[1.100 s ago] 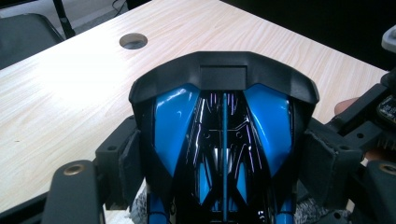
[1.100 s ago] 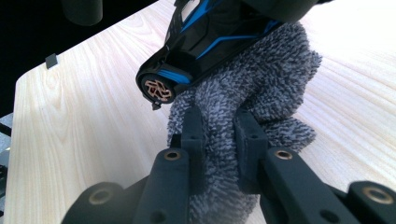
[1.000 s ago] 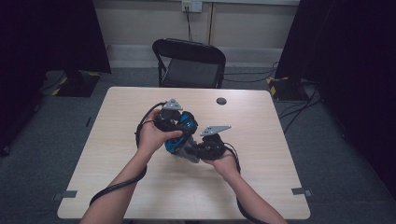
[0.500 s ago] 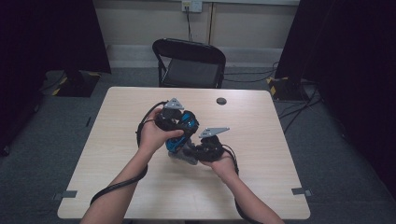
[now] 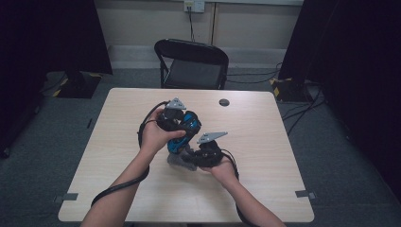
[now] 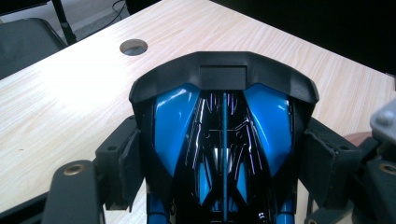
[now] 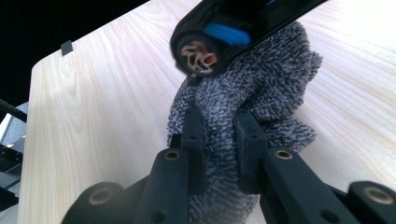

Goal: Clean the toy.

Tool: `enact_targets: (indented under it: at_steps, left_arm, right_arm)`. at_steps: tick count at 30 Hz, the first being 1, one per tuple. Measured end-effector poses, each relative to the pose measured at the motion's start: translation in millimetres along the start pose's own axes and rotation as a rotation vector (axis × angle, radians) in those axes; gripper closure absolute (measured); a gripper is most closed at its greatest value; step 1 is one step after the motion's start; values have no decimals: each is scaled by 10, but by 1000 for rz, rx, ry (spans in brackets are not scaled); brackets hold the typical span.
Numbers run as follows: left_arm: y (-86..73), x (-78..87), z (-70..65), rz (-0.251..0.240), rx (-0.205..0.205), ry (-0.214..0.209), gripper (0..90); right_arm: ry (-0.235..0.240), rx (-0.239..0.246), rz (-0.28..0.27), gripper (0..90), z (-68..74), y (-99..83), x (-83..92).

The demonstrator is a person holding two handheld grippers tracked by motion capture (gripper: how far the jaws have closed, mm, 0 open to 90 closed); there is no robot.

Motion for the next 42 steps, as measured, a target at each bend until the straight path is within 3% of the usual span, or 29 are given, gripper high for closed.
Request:
enact_targets:
  at_steps: [25, 37, 42]
  left_arm:
    - [38, 133, 152, -21, 18, 38, 255]
    - [-140, 224, 303, -1, 42, 65, 255]
    - [-272, 231, 324, 14, 49, 66, 255]
  right_arm:
    - [27, 96, 82, 769, 214, -93, -17]
    - [-31, 50, 63, 769, -36, -92, 240]
    - [-67, 12, 28, 769, -197, -62, 427]
Point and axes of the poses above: each handheld gripper's, and its own axes: x roughly backward along the jaws, y roughly out of its top, z roughly to its left, the point moved 4 cm from there along -x, roughly forward along the jaws, and after that the axes turned 7 degrees about z, right-handed, at the moved point
